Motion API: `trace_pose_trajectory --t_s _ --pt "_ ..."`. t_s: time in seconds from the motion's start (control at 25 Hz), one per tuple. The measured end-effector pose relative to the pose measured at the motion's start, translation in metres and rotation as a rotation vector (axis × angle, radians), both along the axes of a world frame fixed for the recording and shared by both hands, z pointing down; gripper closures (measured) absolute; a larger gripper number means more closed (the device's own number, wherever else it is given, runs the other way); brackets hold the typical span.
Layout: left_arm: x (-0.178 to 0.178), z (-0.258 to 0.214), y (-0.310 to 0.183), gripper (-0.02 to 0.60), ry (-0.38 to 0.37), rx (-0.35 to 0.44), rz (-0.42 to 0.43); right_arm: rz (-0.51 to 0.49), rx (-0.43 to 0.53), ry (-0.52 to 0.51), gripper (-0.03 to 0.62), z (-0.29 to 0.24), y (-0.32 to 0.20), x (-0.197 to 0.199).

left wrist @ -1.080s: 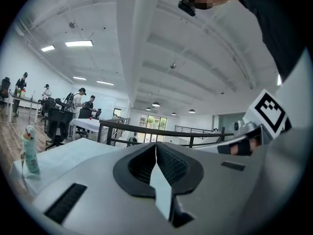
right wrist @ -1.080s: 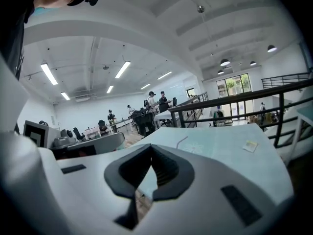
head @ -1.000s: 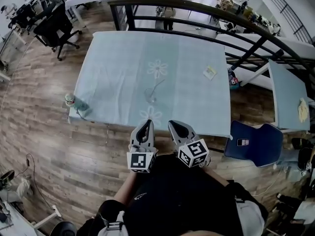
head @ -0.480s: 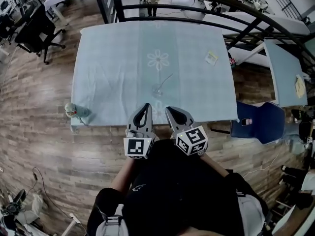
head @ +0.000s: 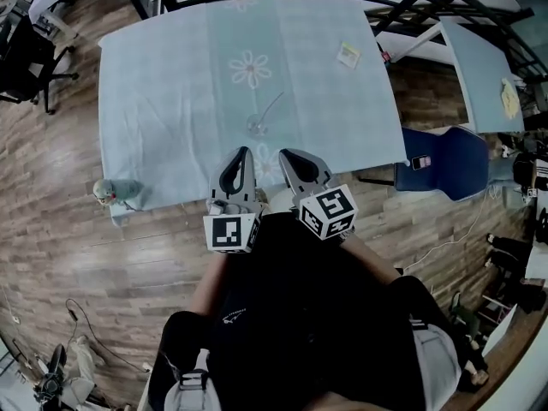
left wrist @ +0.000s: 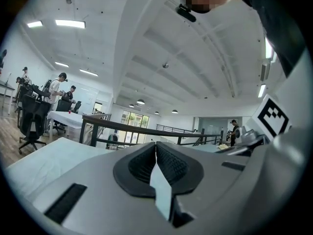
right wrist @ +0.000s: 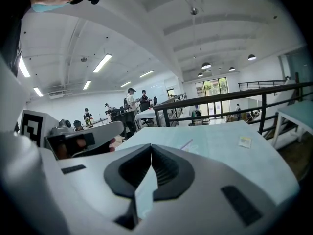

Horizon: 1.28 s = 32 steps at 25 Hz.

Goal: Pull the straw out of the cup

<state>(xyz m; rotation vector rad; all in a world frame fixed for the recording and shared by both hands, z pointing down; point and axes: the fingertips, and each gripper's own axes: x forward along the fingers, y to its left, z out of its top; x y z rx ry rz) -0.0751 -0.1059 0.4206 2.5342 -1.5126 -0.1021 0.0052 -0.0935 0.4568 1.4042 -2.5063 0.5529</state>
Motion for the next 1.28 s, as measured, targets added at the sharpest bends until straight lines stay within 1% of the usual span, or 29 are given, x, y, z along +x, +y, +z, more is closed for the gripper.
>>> trace_pose_trajectory --t_s 0.24,0.36,0.48,0.56,0.6,0.68,0.72,0.76,0.84,0.92,1.12,1.28 --pt "-0.007 -0.006 -0.006 0.565 0.005 -0.003 -0.025 -0.019 -0.080 0.005 0.583 0.028 -0.030 0.000" --pt "-0.019 0.000 -0.008 0.565 0.000 -0.049 -0.054 -0.020 -0.124 0.015 0.582 0.049 -0.045 -0.005" --pt "-0.024 -0.003 -0.016 0.565 0.012 -0.017 -0.064 -0.022 -0.152 0.049 0.580 0.072 -0.060 -0.008" --pt "-0.029 0.000 -0.019 0.565 0.005 -0.025 -0.077 -0.019 -0.182 0.053 0.578 0.087 -0.067 -0.009" --pt "-0.031 0.000 -0.021 0.565 0.007 -0.031 -0.085 -0.014 -0.198 0.048 0.567 0.094 -0.070 -0.009" --pt "-0.032 -0.005 -0.025 0.565 0.025 -0.013 -0.094 -0.001 -0.230 0.041 0.506 0.107 -0.077 -0.009" --pt "-0.031 -0.006 -0.026 0.565 0.030 -0.005 -0.092 0.008 -0.243 0.042 0.489 0.113 -0.081 -0.008" --pt "-0.030 -0.004 -0.028 0.565 0.025 -0.018 -0.089 0.018 -0.252 0.043 0.477 0.118 -0.085 -0.007" --pt "-0.029 0.004 -0.030 0.565 0.000 -0.063 -0.081 0.035 -0.260 0.045 0.470 0.125 -0.096 -0.006" --pt "-0.028 0.009 -0.031 0.565 -0.019 -0.086 -0.076 0.049 -0.265 0.048 0.468 0.130 -0.104 -0.006" --pt "-0.028 0.003 -0.043 0.565 -0.010 -0.057 -0.091 0.065 -0.289 0.047 0.468 0.141 -0.117 -0.006" --pt "-0.028 0.003 -0.046 0.565 -0.025 -0.075 -0.105 0.059 -0.311 0.034 0.468 0.149 -0.122 -0.007"
